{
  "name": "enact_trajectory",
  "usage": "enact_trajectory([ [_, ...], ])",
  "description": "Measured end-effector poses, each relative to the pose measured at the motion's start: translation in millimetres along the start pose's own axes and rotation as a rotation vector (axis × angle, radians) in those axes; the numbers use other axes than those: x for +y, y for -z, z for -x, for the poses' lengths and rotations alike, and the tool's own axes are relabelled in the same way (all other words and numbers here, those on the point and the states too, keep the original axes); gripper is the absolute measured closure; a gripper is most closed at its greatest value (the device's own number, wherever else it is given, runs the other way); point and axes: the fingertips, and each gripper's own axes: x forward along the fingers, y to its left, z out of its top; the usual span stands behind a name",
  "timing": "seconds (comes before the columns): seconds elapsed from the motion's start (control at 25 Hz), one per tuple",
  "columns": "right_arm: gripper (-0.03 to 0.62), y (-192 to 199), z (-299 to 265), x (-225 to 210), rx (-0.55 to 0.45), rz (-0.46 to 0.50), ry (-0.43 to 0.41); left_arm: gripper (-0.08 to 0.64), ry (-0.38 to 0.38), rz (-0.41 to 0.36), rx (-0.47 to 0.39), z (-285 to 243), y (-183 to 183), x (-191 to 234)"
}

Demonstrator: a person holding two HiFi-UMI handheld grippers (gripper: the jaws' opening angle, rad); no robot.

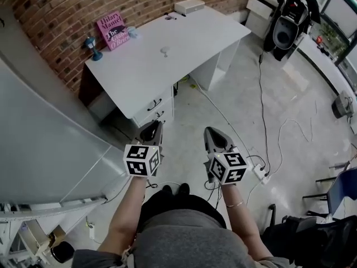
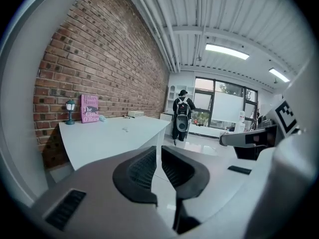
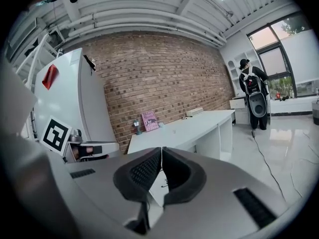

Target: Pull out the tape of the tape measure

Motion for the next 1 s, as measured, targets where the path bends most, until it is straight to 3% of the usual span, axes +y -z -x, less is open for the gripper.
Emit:
enact_trajectory([
  [0.44, 0.505, -4, -10, -13, 0.016, -0.017, -0.029, 0.478, -0.023, -0.002, -0.008, -12, -8, 2],
  [1.0, 0.485, -19, -67, -30, 0.026, -0.007, -0.011, 0.423, -0.034, -0.005, 0.016, -64, -19, 49],
])
